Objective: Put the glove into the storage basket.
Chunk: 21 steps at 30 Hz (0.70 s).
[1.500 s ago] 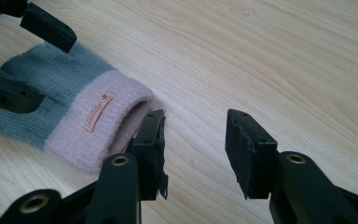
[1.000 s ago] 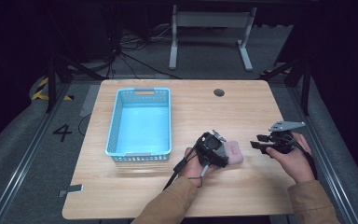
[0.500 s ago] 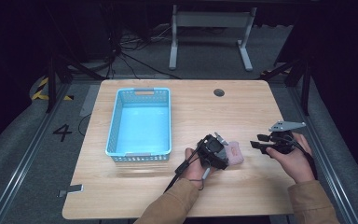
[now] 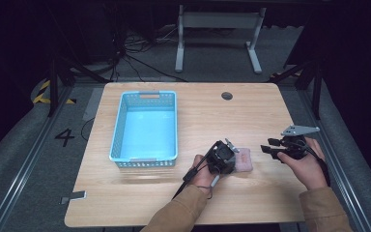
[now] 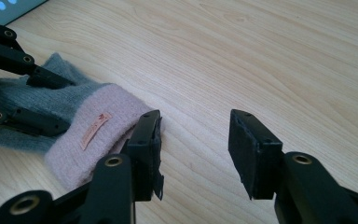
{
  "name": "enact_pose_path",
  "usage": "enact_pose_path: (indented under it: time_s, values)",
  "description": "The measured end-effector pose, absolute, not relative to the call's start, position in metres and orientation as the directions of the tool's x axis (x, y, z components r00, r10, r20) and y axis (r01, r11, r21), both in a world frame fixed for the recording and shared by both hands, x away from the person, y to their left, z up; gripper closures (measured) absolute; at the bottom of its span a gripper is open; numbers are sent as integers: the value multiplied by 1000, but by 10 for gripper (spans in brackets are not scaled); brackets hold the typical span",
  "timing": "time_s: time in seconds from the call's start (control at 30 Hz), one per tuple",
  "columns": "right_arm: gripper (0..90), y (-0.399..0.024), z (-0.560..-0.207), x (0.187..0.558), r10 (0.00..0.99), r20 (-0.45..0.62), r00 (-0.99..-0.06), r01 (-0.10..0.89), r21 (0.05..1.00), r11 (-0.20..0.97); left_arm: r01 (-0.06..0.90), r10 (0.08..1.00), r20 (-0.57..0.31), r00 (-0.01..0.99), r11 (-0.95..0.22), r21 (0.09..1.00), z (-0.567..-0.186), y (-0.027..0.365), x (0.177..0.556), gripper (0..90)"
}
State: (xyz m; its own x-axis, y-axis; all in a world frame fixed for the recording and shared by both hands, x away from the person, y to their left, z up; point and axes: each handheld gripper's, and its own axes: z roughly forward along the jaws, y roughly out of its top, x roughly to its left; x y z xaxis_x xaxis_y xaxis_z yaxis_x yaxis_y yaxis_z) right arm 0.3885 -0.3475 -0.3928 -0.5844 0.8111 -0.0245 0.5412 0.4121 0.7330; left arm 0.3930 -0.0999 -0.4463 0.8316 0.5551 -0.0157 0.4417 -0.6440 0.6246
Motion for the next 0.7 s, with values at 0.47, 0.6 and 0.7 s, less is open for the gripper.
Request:
enact_pose_path:
  time_s: [0.47, 0.6, 0.7]
  values:
    - [548, -351, -392, 389, 816, -17, -578, 539, 743, 397, 454, 549, -60, 834, -620, 640, -439, -95, 396, 694]
    - [548, -352, -391, 389, 819, -13, -574, 541, 745, 391, 454, 553, -59, 831, -613, 647, -432, -90, 395, 700]
    - [548, -353, -391, 390, 819, -12, -574, 539, 747, 389, 450, 553, -55, 831, -613, 649, -426, -85, 394, 701]
